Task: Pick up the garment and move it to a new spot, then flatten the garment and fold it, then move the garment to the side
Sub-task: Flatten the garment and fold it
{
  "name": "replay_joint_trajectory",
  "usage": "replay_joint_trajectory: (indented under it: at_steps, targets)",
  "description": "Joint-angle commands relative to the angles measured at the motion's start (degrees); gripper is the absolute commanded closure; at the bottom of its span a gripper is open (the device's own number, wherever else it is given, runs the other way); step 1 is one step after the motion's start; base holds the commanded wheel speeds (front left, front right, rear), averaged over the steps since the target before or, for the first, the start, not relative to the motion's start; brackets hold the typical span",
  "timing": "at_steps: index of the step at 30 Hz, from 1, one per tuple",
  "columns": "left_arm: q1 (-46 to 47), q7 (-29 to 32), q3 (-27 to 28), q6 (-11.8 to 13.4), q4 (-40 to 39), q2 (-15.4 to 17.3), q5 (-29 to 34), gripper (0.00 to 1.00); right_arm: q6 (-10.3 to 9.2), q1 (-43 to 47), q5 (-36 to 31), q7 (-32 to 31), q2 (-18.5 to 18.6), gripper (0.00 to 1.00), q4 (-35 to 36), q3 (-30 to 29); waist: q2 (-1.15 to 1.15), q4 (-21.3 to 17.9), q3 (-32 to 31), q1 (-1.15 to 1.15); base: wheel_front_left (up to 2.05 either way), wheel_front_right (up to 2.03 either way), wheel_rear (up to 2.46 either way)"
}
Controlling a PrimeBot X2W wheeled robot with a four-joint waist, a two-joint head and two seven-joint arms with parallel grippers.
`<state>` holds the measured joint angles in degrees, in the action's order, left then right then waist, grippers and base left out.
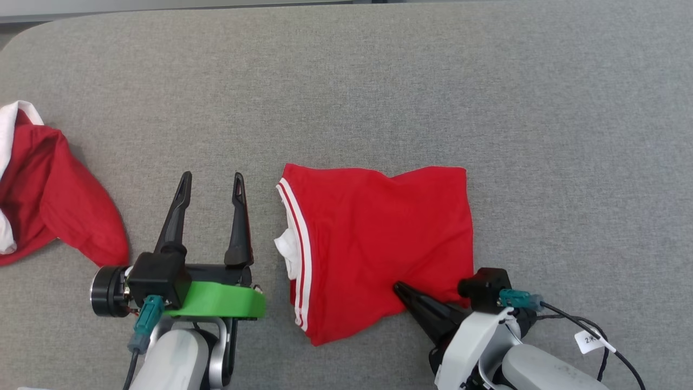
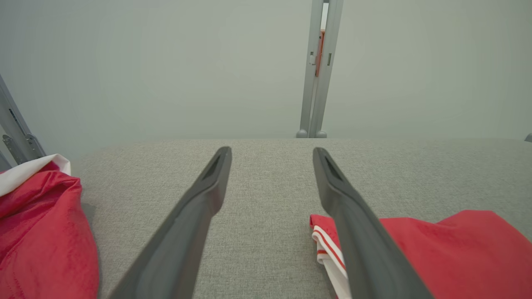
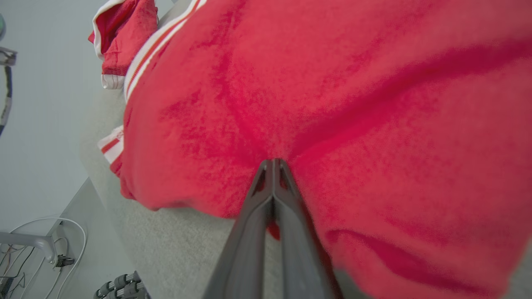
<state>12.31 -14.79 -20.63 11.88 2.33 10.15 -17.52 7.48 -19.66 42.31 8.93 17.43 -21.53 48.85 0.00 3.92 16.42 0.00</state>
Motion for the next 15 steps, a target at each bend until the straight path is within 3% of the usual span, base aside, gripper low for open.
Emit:
replay_joint_trajectory:
  at_steps: [1,6,10,11,12,13,15]
  targets:
    - [-0.35,-0.49,0.31,0.0,0.24,0.11,0.18,0.0,0.02,0.83,0.38,0.88,0.63,1.0,0.62,0.75,0.0,-0.37,-0.38,0.0,0.0,0.0,0.0]
    - [-1.94,-0.41,1.11,0.39,0.31,0.88,0.16,0.0,0.01,1.11,-1.28,3.96,3.0,1.0,8.51,-1.78,0.0,-2.07,-2.06,0.0,0.0,0.0,0.0]
    - [-3.45,-0.37,1.5,0.77,0.18,1.31,-0.12,0.0,0.01,3.42,-3.74,4.97,4.34,1.0,14.52,-7.59,0.0,-3.38,-3.81,0.0,0.0,0.0,0.0]
    - [-3.74,-0.37,1.58,0.86,0.15,1.47,-0.18,0.0,0.01,4.04,-4.66,5.04,4.56,0.66,15.44,-9.44,0.0,-3.58,-4.14,0.0,0.0,0.0,0.0]
    - [-4.06,-0.31,1.55,0.82,0.19,1.72,-0.12,0.0,0.01,4.92,-5.67,5.26,4.53,0.09,16.58,-11.91,0.0,-3.82,-4.62,0.0,0.0,0.0,0.0]
    - [-4.32,-0.2,1.56,0.92,0.21,1.87,-0.08,0.0,0.01,5.84,-6.51,5.33,4.3,0.0,17.28,-14.04,0.0,-4.02,-5.04,0.0,0.0,0.0,0.0]
    - [-5.06,-0.12,1.67,1.17,0.21,2.24,-0.3,0.0,0.02,7.63,-8.93,5.54,3.7,0.0,18.59,-19.03,0.0,-4.51,-6.01,0.0,0.0,0.0,0.0]
